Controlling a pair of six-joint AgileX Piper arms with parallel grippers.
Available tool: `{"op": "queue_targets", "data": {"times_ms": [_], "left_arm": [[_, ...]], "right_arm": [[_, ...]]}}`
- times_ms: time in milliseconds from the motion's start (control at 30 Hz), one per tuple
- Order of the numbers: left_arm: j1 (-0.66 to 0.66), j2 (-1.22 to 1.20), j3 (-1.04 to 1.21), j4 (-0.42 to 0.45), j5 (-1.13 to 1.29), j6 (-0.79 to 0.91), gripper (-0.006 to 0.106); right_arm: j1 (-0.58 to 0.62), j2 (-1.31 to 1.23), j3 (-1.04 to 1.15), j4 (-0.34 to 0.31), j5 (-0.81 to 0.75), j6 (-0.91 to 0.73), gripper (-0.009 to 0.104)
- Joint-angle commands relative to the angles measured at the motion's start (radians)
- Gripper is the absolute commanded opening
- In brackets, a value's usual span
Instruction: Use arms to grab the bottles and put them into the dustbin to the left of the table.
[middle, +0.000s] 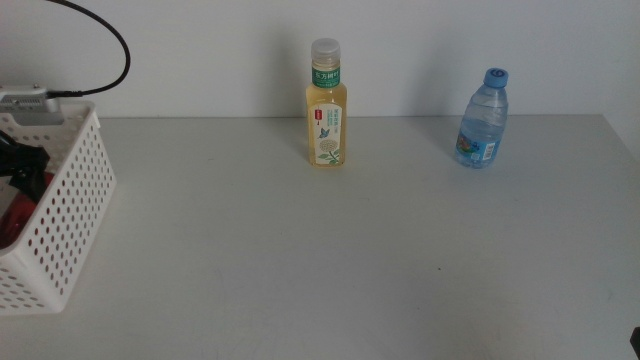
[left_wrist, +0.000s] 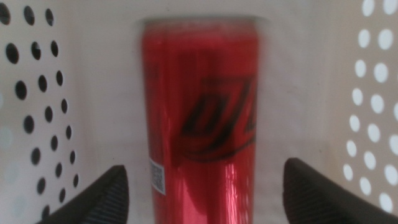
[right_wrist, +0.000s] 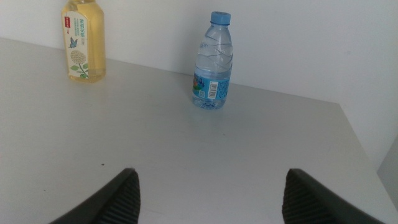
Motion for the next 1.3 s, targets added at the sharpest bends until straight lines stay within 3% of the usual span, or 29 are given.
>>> {"op": "queue_targets", "data": {"times_ms": [0,300,733,967,1167,1267], "left_arm": [[0.000,-0.071,-0.040,-0.016,0.025,-0.012,0.090],[-0.044,-0.154,-0.125,-0.032,0.181,-0.158,0.092],[-0.414,-0.426,-0.124,-0.034,-0.012,-0.188,0.092],[-0.614,-0.485,-0.111,0.049,-0.045,-0.281,0.092],[-0.818,-0.637,0.183,0.281,-0.462,-0.414,0.092],[-0.847,-0.735,0.405,0.250,-0.742,-0.416,0.092]], "right_arm": [[-0.008,-0.021,-0.009,-0.005,-0.071,-0.005,0.058],[-0.008,-0.021,-0.009,-0.005,-0.071,-0.005,0.058],[-0.008,-0.021,-0.009,-0.005,-0.071,-0.005,0.058],[-0.008,-0.021,-0.009,-0.005,-0.071,-0.005,0.058],[-0.008,-0.021,-0.009,-0.005,-0.071,-0.005,0.058],[-0.008,-0.021,-0.009,-0.005,-0.071,-0.005,0.058]]}}
